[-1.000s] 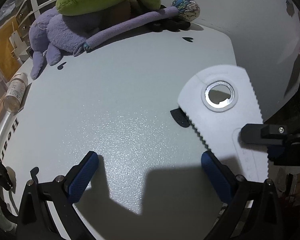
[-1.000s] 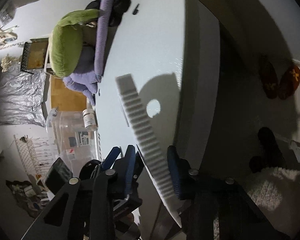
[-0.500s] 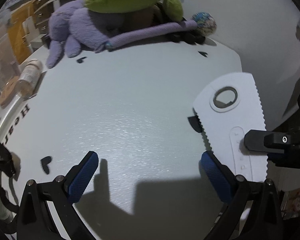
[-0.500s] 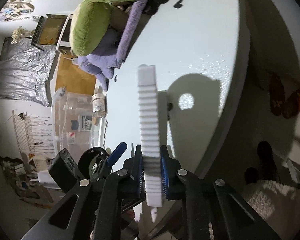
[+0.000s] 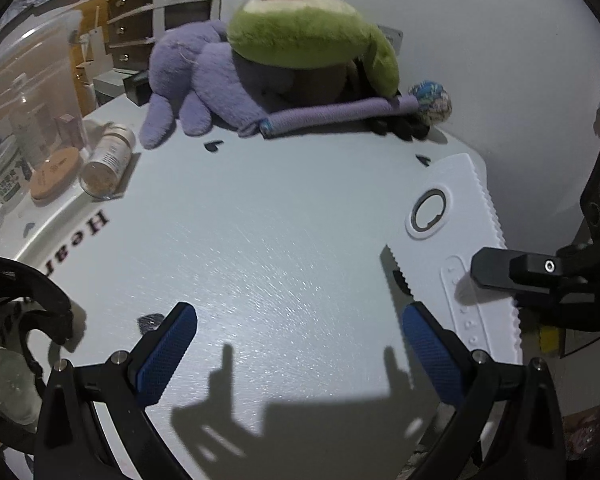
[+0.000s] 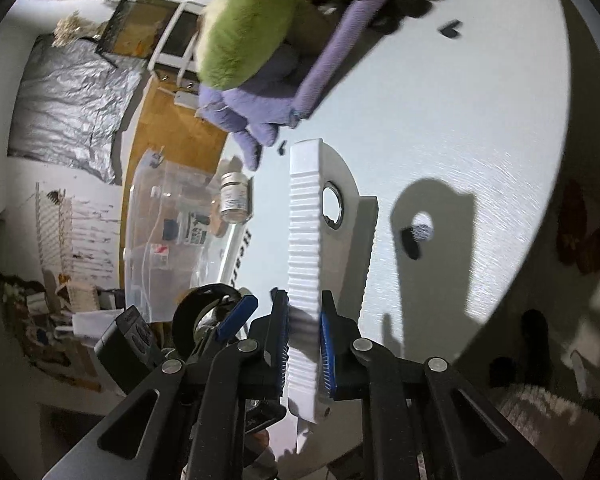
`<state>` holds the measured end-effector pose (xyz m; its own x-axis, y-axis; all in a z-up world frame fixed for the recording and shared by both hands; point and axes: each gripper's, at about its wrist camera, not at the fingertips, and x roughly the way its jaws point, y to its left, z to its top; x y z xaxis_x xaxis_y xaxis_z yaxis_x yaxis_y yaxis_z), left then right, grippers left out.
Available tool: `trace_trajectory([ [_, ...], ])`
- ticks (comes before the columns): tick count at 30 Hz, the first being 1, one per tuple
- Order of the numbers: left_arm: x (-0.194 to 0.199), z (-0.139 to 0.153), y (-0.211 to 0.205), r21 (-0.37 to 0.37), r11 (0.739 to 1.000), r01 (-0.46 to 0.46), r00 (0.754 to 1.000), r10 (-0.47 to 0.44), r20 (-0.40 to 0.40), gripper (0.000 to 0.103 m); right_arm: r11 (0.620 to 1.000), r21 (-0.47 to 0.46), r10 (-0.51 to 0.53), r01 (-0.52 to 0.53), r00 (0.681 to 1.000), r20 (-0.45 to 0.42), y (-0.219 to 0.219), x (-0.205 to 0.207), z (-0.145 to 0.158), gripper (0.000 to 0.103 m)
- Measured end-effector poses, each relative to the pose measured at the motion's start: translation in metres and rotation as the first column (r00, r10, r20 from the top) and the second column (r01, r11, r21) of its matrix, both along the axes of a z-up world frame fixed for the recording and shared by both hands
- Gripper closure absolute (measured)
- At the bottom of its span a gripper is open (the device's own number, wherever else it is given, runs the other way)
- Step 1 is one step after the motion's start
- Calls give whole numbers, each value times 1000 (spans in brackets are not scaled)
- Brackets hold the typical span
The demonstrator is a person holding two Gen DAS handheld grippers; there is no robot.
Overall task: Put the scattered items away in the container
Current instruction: 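Lift the scraper with the right gripper and carry it toward the box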
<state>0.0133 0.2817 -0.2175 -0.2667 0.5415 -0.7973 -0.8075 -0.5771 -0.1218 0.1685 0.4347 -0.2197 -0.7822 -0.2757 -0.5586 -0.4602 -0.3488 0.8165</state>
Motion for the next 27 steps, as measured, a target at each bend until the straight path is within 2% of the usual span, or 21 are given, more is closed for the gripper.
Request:
trace_trajectory([
  [5,-11,28,-20,60,997,-42,999,42,2,0,998,29,50,-48,998,-46,-6,-16,28,87],
  [8,-19,56,-34,131,990,-60,998,58,18,0,995,45,89,-85,993,-83,-12,-27,47,87],
  [12,-21,100,-56,226,973,-41,999,42,1,0,989,66,144,-136,979,-141,-24,-45,76,87],
  [16,-18,139,-80,291,956,-24,999,31,-20,0,982,66,186,-176,961,-203,-29,-67,101,87],
  [21,-17,168,-89,316,949,-14,999,26,-33,2,955,107,295,-276,918,-266,-38,-107,135,87],
  [22,-19,172,-90,321,947,-23,999,34,-27,11,948,113,319,-299,906,-278,-39,-115,140,87],
  [24,-27,179,-91,328,942,-74,997,79,-3,23,930,129,368,-345,883,-291,-43,-132,150,87],
  [27,-43,187,-95,356,921,-156,988,152,39,36,896,153,444,-416,841,-311,-46,-157,163,87],
])
